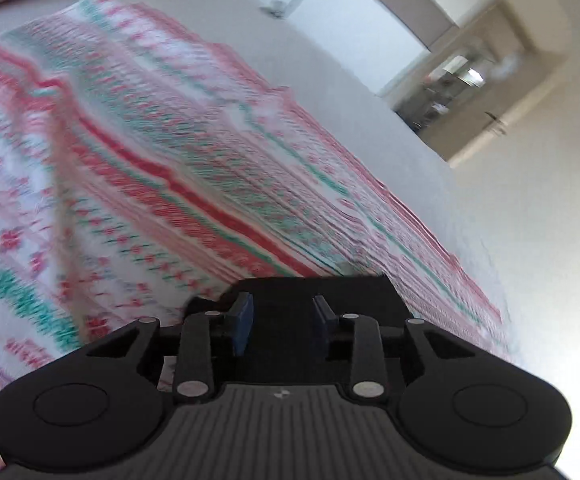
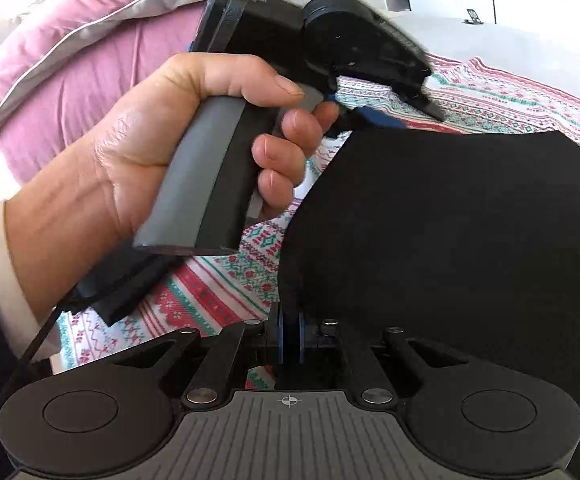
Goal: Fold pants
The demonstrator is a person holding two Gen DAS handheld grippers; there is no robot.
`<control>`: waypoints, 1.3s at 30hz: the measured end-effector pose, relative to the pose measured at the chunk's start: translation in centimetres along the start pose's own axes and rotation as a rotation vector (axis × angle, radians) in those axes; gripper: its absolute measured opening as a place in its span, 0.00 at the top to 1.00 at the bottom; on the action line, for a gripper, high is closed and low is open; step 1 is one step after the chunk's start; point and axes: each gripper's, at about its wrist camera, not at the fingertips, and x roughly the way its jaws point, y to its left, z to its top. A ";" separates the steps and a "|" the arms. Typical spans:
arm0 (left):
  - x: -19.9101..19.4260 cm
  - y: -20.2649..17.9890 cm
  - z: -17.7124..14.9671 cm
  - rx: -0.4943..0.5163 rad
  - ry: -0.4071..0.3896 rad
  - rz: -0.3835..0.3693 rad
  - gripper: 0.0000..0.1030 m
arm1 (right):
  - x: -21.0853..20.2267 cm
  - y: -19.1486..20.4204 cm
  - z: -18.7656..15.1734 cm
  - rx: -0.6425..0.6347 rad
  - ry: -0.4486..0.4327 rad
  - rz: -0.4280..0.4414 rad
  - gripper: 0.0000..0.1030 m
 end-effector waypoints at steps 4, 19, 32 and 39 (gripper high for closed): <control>-2.4 1.4 1.3 -0.067 -0.043 0.102 0.30 | -0.6 -1.4 0.5 0.084 -0.012 0.025 0.89; -1.0 -2.0 -0.2 0.192 -0.136 -0.001 0.97 | -1.7 -2.3 0.6 0.089 0.046 0.100 0.77; -2.6 -0.1 -0.5 0.041 -0.071 0.105 0.68 | -2.4 -4.7 1.2 0.260 0.077 0.198 0.66; -5.8 -3.8 -5.3 0.212 0.031 0.103 0.57 | -10.7 -10.0 3.2 0.247 -0.050 0.038 0.52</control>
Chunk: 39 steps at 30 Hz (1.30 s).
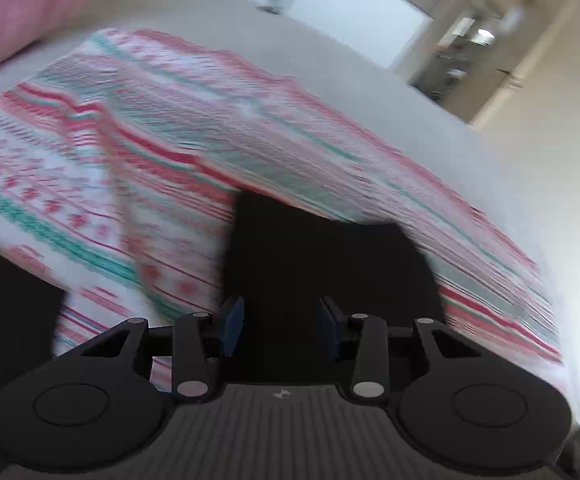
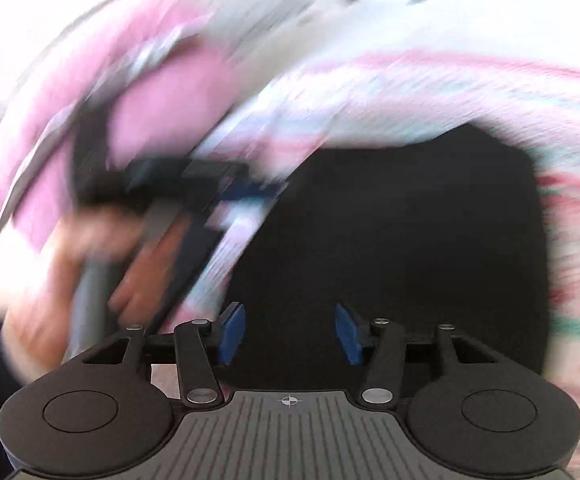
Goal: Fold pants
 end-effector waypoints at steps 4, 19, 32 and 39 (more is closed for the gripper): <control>0.3 -2.7 -1.5 0.038 0.060 -0.004 0.56 | -2.7 -4.9 1.1 0.122 -0.103 -0.100 0.50; 0.0 1.2 -2.5 -0.198 0.055 0.043 0.31 | -0.2 -8.9 1.5 0.196 -0.014 -0.207 0.49; 1.9 2.5 -3.1 -0.187 0.081 0.118 0.06 | 1.4 -12.6 0.7 0.326 0.017 -0.239 0.43; 3.0 1.7 -3.4 -0.216 0.061 0.028 0.01 | 2.9 -11.8 0.5 0.278 0.042 -0.215 0.38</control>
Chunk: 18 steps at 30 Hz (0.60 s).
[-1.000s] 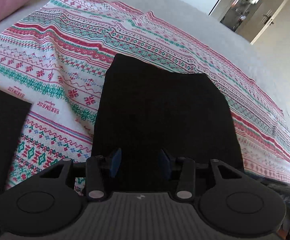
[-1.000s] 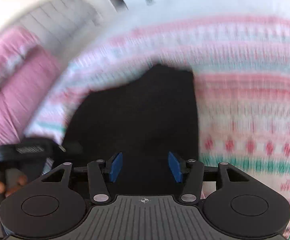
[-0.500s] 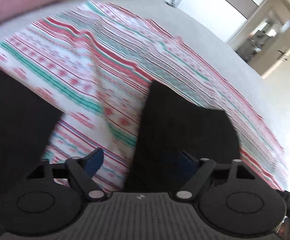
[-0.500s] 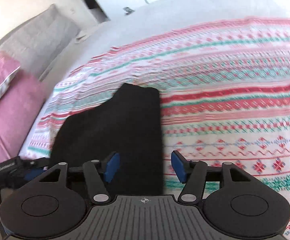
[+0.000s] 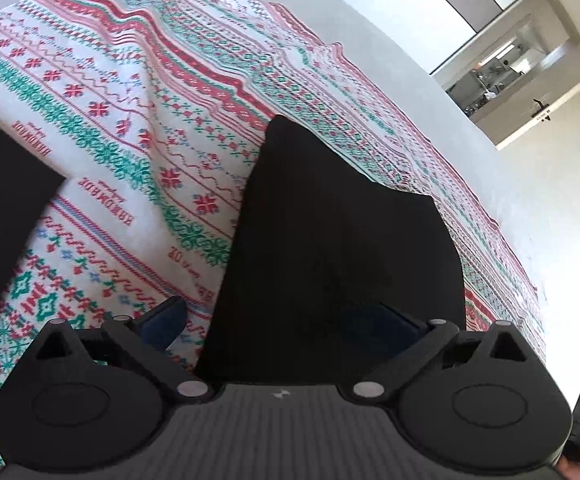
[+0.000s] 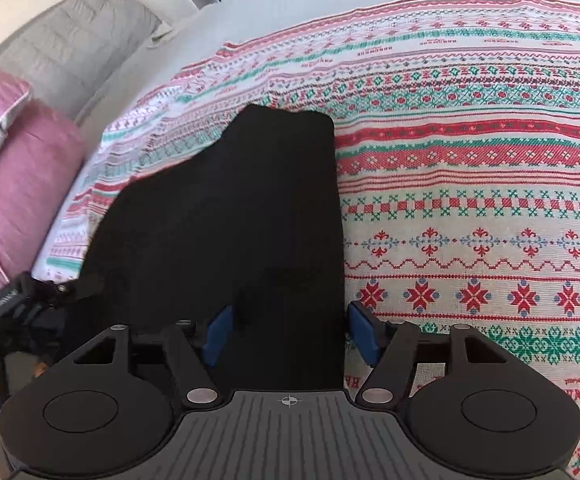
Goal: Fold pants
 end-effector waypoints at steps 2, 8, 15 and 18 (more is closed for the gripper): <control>0.5 -0.1 0.0 0.006 0.001 -0.021 0.01 | 0.2 -0.1 0.1 0.015 -0.018 0.010 0.38; 1.4 -0.5 -0.1 0.056 -0.022 -0.002 0.03 | 1.1 -0.4 0.2 0.056 -0.062 0.042 0.36; 2.1 -2.2 -0.7 0.097 -0.051 0.076 0.17 | 1.8 0.4 0.1 0.026 -0.093 0.024 0.34; 2.7 -3.3 -1.4 0.160 -0.079 0.127 0.15 | 2.0 0.8 0.0 0.018 -0.099 0.033 0.25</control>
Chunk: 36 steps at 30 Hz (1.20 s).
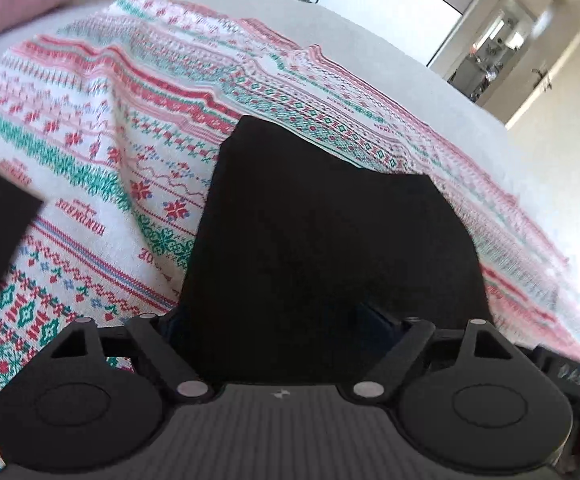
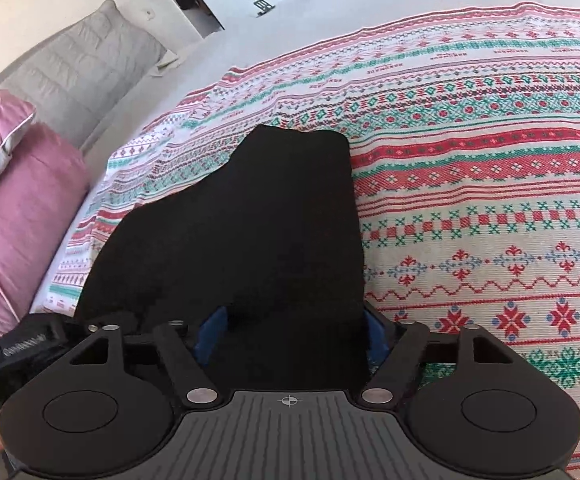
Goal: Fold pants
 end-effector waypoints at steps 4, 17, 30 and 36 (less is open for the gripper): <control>0.6 -0.6 -0.1 0.029 -0.005 0.022 0.12 | 0.3 0.4 -0.2 -0.022 -0.006 0.011 0.16; 1.5 -1.4 -0.3 0.094 -0.004 0.040 0.02 | 1.2 1.4 -0.4 -0.076 -0.005 0.014 0.00; 1.6 -1.5 -0.5 0.092 -0.008 0.043 0.02 | 0.9 0.8 -0.3 -0.004 -0.020 0.034 0.00; 0.8 -0.8 -0.1 0.042 -0.040 0.042 0.43 | 0.9 1.3 -0.5 -0.020 -0.024 0.017 0.05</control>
